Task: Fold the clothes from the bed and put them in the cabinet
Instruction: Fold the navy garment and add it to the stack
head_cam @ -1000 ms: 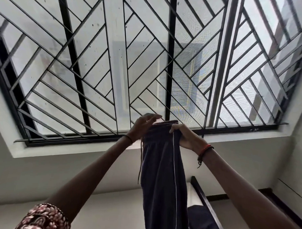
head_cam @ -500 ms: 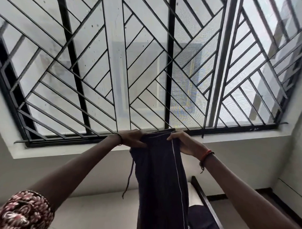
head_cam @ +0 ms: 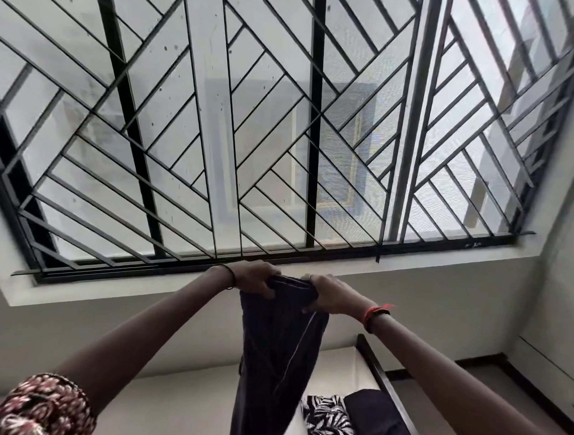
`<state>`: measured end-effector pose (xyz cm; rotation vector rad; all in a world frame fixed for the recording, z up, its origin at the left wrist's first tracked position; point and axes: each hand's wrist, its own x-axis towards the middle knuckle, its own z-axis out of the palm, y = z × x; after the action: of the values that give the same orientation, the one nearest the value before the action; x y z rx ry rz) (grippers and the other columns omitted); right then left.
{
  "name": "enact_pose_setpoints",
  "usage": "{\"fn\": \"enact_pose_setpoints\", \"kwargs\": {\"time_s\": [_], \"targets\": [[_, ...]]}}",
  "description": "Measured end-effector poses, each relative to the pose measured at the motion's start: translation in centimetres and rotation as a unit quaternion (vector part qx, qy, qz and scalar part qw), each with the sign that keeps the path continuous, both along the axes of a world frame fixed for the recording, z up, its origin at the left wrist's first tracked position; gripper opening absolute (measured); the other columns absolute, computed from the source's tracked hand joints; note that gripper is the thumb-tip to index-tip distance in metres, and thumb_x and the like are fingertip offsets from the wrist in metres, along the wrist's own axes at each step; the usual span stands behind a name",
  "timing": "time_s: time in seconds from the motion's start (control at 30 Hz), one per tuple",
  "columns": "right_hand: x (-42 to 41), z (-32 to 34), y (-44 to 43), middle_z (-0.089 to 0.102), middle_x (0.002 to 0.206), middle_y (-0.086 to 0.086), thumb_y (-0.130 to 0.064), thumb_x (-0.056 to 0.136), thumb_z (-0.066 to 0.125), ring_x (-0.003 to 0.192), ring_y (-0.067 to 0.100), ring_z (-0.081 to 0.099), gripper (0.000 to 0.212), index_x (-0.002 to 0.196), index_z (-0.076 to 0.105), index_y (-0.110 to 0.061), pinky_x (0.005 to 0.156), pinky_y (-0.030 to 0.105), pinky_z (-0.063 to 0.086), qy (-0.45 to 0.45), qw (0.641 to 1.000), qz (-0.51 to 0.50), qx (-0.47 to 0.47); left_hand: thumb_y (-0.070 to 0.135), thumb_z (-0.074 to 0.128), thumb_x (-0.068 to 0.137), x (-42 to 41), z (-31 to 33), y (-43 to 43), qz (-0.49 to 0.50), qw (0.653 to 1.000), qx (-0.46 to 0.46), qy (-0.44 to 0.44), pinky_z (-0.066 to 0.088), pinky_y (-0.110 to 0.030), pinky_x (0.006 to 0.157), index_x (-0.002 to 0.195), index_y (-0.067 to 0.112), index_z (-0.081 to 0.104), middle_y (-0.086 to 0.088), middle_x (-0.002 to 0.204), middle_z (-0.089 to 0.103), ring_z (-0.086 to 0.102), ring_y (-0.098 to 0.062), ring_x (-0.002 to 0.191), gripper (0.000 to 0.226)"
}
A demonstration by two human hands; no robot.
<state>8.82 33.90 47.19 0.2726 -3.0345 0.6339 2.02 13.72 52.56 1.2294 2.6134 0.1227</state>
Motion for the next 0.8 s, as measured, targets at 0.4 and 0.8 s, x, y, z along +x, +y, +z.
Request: {"fn": "enact_pose_setpoints", "kwargs": {"time_s": [0.4, 0.8], "targets": [[-1.4, 2.4, -2.3, 0.059, 0.078, 0.000, -0.016, 0.071, 0.076, 0.071, 0.016, 0.054, 0.026, 0.084, 0.055, -0.019, 0.055, 0.023, 0.035, -0.023, 0.995, 0.078, 0.052, 0.020, 0.080, 0.073, -1.3, 0.3, -3.2, 0.018, 0.992, -0.054, -0.109, 0.050, -0.016, 0.073, 0.109, 0.015, 0.060, 0.007, 0.098, 0.063, 0.060, -0.010, 0.091, 0.041], [-3.2, 3.5, -1.4, 0.067, 0.097, 0.019, -0.006, 0.076, 0.075, 0.071, 0.017, 0.067, 0.041, 0.107, 0.059, 0.015, 0.071, 0.025, 0.057, -0.308, 0.936, 0.111, -0.128, 0.013, 0.074, 0.079, -3.1, 0.8, -5.0, 0.097, 0.936, -0.060, -0.333, 0.055, -0.025, 0.080, 0.100, 0.012, 0.068, 0.001, 0.095, 0.074, 0.069, -0.013, 0.089, 0.022]]}}
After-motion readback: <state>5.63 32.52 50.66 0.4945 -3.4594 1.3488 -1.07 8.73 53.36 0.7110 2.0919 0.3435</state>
